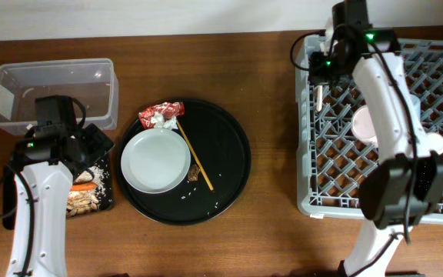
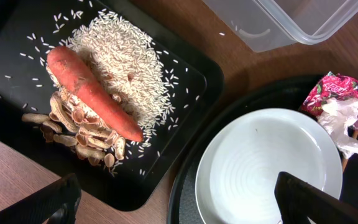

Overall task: Sort waste into correct bins and load items into the dishwasher rack
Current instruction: 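Move the right gripper back toward the round tray, then lower the right gripper onto the wooden chopstick and grasp it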

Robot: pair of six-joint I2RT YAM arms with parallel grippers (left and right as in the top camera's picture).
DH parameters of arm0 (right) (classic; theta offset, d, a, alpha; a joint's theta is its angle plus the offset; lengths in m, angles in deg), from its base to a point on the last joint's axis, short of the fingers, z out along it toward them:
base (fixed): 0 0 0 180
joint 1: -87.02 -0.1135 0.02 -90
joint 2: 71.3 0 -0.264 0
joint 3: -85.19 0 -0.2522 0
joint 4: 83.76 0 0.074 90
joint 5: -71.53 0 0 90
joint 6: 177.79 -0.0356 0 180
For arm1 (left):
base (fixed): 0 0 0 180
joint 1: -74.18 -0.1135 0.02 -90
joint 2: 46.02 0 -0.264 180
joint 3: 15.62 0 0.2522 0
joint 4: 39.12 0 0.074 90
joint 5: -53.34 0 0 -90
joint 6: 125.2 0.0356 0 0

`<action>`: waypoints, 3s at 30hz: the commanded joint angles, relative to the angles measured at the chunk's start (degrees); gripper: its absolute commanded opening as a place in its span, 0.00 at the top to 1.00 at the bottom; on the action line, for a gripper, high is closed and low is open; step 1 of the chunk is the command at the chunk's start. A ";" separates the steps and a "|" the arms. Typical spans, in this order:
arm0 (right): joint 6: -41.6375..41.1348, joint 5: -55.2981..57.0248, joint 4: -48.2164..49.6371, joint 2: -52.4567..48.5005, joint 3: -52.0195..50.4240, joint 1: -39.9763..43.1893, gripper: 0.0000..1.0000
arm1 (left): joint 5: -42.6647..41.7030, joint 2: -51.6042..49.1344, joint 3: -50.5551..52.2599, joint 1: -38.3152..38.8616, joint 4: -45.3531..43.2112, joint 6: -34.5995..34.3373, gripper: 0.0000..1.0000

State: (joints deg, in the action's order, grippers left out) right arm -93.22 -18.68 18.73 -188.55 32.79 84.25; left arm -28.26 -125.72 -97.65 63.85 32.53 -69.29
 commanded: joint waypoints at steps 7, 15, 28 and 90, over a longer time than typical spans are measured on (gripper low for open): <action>0.70 0.90 -0.35 -3.43 0.61 0.22 0.28 | 0.00 0.96 -1.11 -0.22 0.07 0.28 0.01; 0.59 -10.27 -5.40 -0.31 0.61 -2.97 0.27 | 0.00 0.96 -1.11 -0.22 0.07 0.28 0.01; -0.79 -11.56 -6.78 -1.64 -0.50 -24.81 0.28 | 0.00 0.96 -1.11 -0.22 0.09 0.28 0.01; -11.41 3.56 22.58 -2.19 -33.53 -43.89 0.72 | 0.00 0.96 -1.11 -0.22 0.07 0.28 0.01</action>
State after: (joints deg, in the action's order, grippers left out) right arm -104.30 -16.47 40.76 -190.32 0.77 40.52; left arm -28.26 -125.72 -97.65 63.85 32.53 -69.29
